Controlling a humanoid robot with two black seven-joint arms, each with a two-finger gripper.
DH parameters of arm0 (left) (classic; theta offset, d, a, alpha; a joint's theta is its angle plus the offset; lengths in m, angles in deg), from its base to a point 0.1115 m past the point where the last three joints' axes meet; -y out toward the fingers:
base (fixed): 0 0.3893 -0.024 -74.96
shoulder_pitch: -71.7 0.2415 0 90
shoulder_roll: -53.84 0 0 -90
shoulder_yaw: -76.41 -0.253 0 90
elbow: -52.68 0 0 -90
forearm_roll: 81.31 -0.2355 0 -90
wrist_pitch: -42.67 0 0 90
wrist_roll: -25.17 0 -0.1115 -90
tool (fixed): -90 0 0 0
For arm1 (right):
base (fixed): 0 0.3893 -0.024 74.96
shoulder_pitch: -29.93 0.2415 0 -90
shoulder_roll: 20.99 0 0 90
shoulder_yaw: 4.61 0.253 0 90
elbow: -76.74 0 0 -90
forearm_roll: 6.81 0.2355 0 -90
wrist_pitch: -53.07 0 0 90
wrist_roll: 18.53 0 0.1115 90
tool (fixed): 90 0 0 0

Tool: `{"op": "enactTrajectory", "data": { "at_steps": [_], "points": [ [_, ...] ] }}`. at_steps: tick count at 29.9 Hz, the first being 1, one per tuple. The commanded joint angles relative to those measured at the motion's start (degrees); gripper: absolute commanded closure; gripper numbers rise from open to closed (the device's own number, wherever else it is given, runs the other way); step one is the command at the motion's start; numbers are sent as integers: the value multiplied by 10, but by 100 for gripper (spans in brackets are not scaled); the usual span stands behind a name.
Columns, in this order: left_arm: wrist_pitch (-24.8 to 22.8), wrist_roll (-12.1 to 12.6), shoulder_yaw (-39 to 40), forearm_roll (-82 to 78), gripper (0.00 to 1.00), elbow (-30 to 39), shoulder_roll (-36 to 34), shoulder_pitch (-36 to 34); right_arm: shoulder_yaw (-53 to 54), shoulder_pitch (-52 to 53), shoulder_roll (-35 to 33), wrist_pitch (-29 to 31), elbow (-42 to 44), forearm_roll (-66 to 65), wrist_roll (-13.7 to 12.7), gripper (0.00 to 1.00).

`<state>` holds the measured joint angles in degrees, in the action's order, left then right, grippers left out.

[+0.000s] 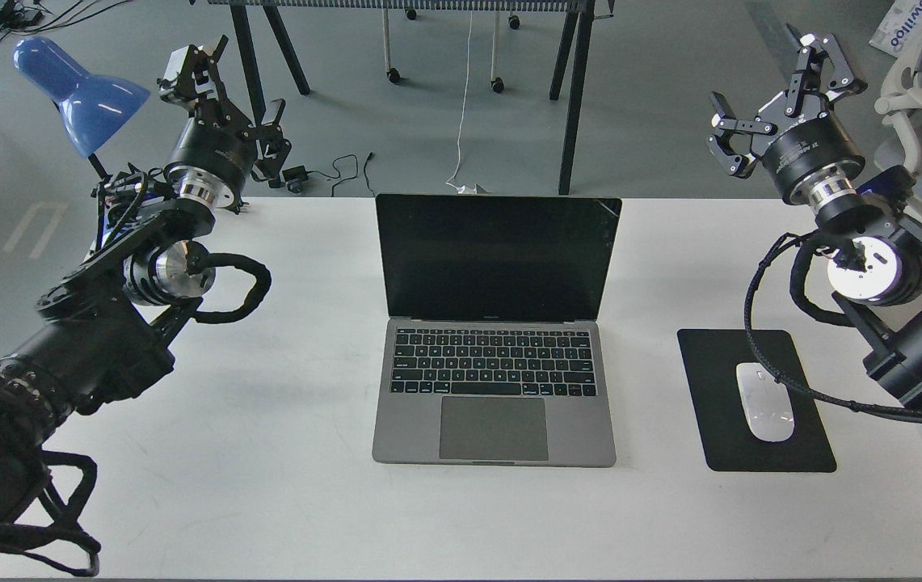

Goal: Close notebook with right arm
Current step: 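Raise the right gripper up and away from the mouse pad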

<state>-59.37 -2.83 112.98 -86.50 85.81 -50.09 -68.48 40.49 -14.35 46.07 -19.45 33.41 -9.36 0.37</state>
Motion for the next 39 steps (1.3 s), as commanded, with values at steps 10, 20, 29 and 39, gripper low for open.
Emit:
{"op": "enactTrajectory", "data": {
  "at_steps": [10,20,29,39],
  "points": [
    [1,0,-2,0,0,0,0,-1,-3,0,-4,-1,0,-1,0,0],
    [0,0,-3,0,0,0,0,-1,-194,151,-6,-35,45,-141,-7,0],
    [0,0,-3,0,0,0,0,-1,-437,292,63,-37,169,-168,-14,0],
    [0,0,-3,0,0,0,0,0,-588,294,229,-37,373,-172,-13,0]
  ]
}}
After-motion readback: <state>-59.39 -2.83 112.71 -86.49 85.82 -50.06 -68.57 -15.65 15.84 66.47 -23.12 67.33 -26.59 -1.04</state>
